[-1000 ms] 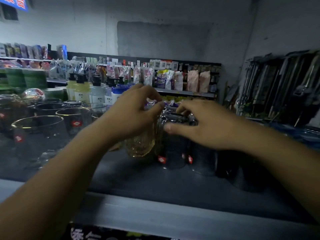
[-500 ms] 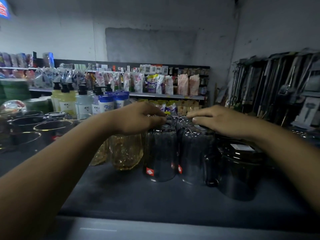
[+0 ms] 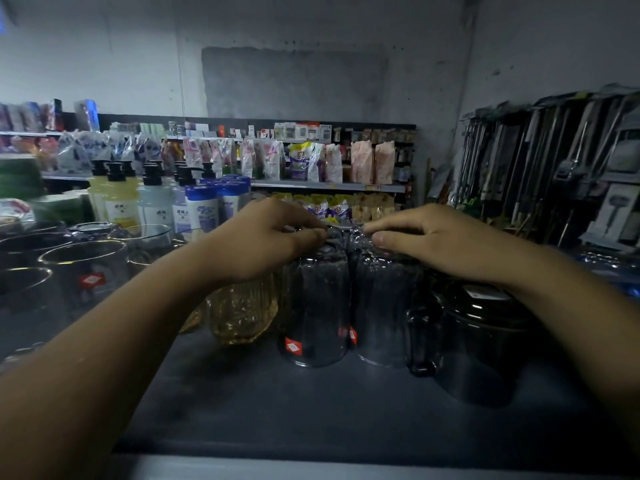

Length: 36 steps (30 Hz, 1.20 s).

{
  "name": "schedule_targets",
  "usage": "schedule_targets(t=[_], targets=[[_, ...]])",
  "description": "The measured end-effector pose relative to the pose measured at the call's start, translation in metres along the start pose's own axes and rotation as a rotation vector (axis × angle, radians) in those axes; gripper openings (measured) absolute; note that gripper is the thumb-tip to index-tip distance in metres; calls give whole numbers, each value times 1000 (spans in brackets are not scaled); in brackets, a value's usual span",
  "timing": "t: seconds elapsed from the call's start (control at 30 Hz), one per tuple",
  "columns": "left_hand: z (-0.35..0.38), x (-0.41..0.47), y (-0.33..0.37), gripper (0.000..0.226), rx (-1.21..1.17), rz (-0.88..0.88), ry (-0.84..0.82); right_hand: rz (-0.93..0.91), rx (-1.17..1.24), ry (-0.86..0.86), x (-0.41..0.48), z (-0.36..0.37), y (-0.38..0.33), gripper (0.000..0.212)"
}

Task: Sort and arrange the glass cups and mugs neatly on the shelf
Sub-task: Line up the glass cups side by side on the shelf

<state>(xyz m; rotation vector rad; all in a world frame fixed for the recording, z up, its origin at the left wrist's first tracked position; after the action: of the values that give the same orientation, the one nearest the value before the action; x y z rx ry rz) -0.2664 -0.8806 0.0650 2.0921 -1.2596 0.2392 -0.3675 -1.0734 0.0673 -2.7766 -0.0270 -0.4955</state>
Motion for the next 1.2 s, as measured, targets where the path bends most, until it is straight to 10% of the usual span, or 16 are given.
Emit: schedule_targets(t=[0.67,0.93,1.2], targets=[[2,-14,9,62,28,33,-42,23,9,4,-6,-3,-8,33],[0,-24,1,116,156,2,-334,-3,-126,-249,-20,-4,-5,98],[1,-19,2,112,189,27,-318,-28,-125,-201,-19,-1,-8,102]])
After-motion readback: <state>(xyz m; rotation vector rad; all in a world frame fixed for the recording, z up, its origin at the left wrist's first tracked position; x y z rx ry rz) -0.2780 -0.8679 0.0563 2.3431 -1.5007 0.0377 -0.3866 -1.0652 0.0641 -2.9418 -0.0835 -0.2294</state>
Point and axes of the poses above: each hand's wrist, its own x-axis towards the middle knuckle, its own z-axis out of the palm, y = z × x, the point moved 5 cm from there along x, towards the middle knuckle, and after that the axes turned 3 degrees about -x, right-handed, at the moved point
